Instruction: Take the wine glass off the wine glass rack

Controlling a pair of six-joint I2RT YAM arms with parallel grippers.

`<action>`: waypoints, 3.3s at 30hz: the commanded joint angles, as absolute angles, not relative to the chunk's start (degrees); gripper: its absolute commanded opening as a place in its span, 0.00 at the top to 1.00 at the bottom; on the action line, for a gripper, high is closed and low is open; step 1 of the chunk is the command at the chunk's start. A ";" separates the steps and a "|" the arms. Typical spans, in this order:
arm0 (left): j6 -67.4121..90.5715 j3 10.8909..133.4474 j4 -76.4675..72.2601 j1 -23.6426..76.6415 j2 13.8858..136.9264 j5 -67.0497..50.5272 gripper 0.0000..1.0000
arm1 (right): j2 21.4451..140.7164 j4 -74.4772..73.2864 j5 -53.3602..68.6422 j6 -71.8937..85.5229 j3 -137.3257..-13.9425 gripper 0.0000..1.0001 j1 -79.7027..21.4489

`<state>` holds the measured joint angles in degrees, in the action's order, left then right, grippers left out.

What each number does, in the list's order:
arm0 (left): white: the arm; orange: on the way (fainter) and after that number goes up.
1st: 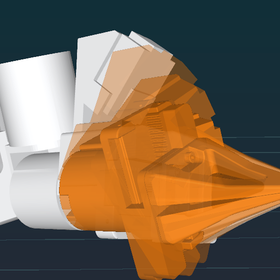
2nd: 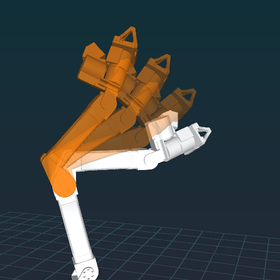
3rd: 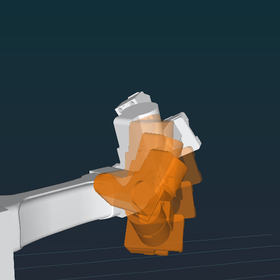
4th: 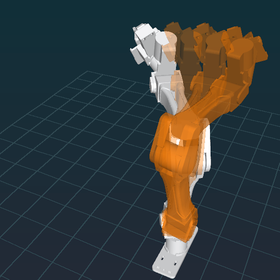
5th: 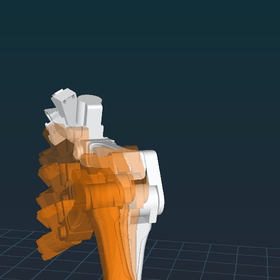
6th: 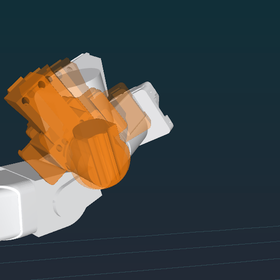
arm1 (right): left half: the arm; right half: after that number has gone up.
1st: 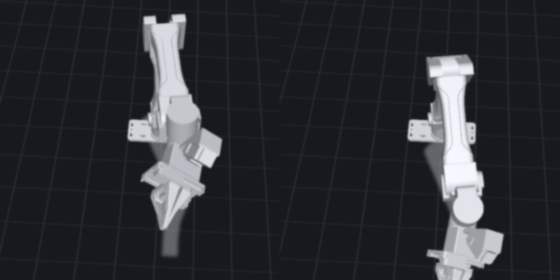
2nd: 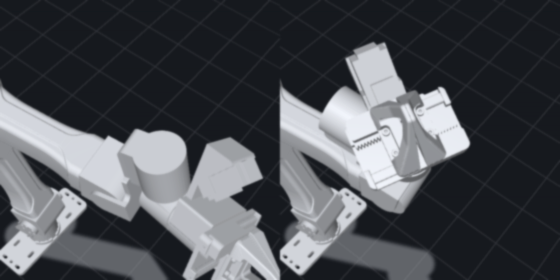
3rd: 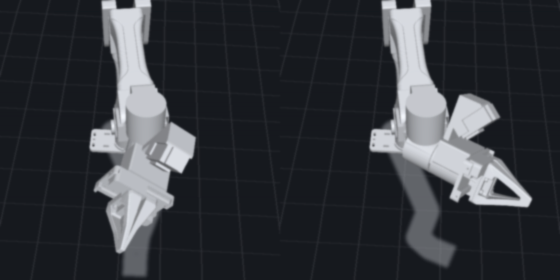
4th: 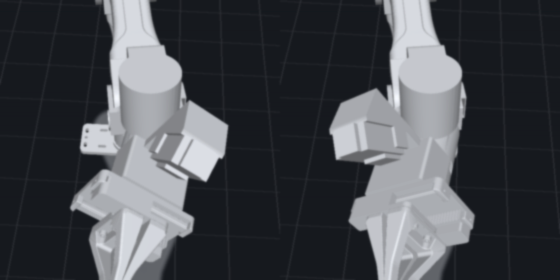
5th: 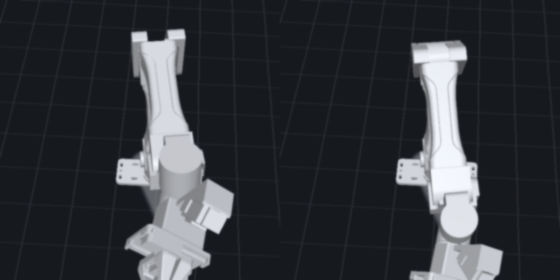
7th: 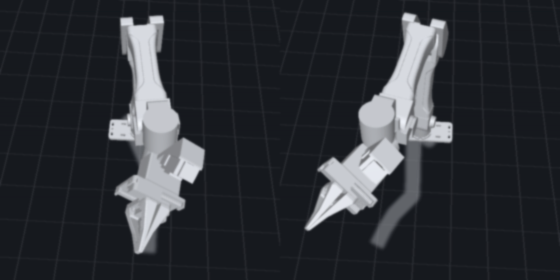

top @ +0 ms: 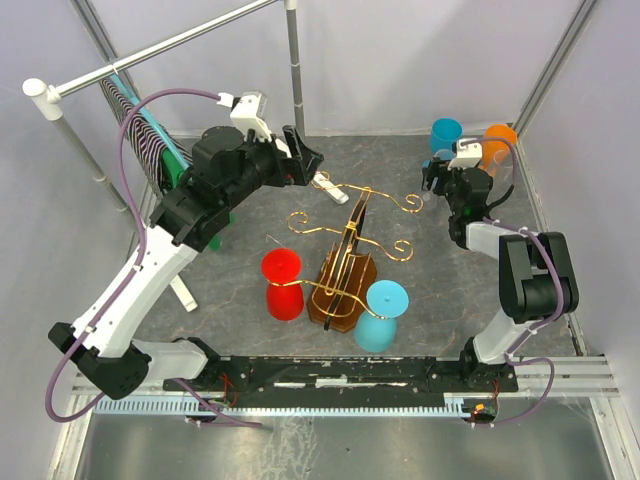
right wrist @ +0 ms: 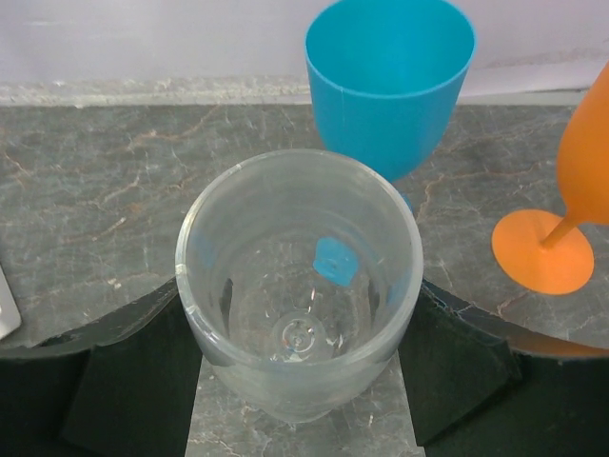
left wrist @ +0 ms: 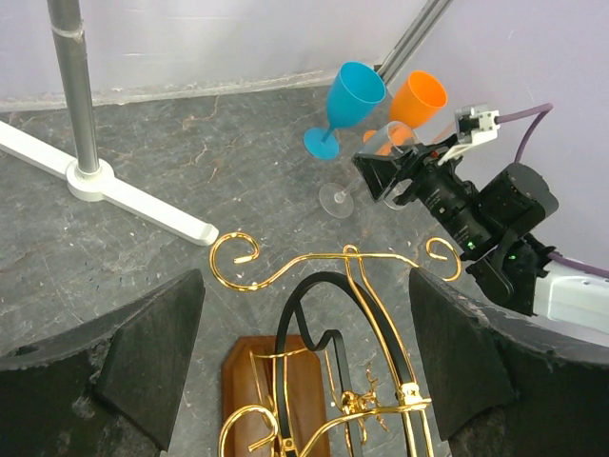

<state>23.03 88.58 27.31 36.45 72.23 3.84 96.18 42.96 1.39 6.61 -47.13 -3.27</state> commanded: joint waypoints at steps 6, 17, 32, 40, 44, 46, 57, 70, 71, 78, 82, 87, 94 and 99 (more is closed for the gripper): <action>21.19 87.78 23.02 36.32 72.03 2.88 0.06 | 98.36 49.71 0.34 3.74 -46.16 0.39 -3.08; 21.04 86.66 22.86 36.31 71.57 3.26 0.05 | 97.25 50.95 0.00 3.83 -44.64 0.22 -3.07; 21.25 84.43 23.86 36.25 68.16 4.18 0.05 | 79.79 39.03 2.05 5.01 -42.50 0.00 -3.29; 22.00 82.63 24.37 36.33 65.38 6.11 0.05 | 62.29 11.20 0.65 4.44 -48.72 0.01 -6.85; 22.95 81.47 24.71 36.30 64.03 6.76 0.05 | 53.12 -8.23 3.96 13.73 -56.50 0.07 -8.88; 23.59 81.15 25.32 36.32 63.69 6.77 0.05 | 49.83 -17.30 7.53 21.53 -59.66 0.13 -8.93; 26.26 81.59 30.89 36.30 62.39 5.54 0.05 | 41.86 -53.86 35.62 42.47 -66.48 0.19 -8.96; 26.27 80.90 31.90 36.30 61.36 3.96 0.05 | 32.71 -49.98 48.84 53.30 -53.36 0.30 -8.96; 26.35 80.73 31.72 36.31 61.31 3.76 0.05 | 32.25 -49.34 49.69 54.09 -52.45 0.32 -8.92; 26.59 80.58 30.69 36.30 61.80 2.69 0.04 | 29.50 -42.49 52.50 59.21 -49.02 0.42 -8.96; 26.54 80.61 30.54 36.30 61.93 2.56 0.04 | 29.01 -40.82 53.59 59.99 -47.31 0.45 -8.94; 26.78 79.92 29.97 36.32 62.20 2.42 0.04 | 28.00 -38.67 55.41 61.97 -44.79 0.47 -8.96; 27.07 79.71 29.42 36.33 62.67 1.68 0.04 | 28.60 -39.17 57.21 60.64 -45.69 0.55 -8.95; 27.07 79.71 29.48 36.26 62.78 1.63 0.04 | 28.96 -38.82 58.93 60.53 -45.31 0.56 -8.88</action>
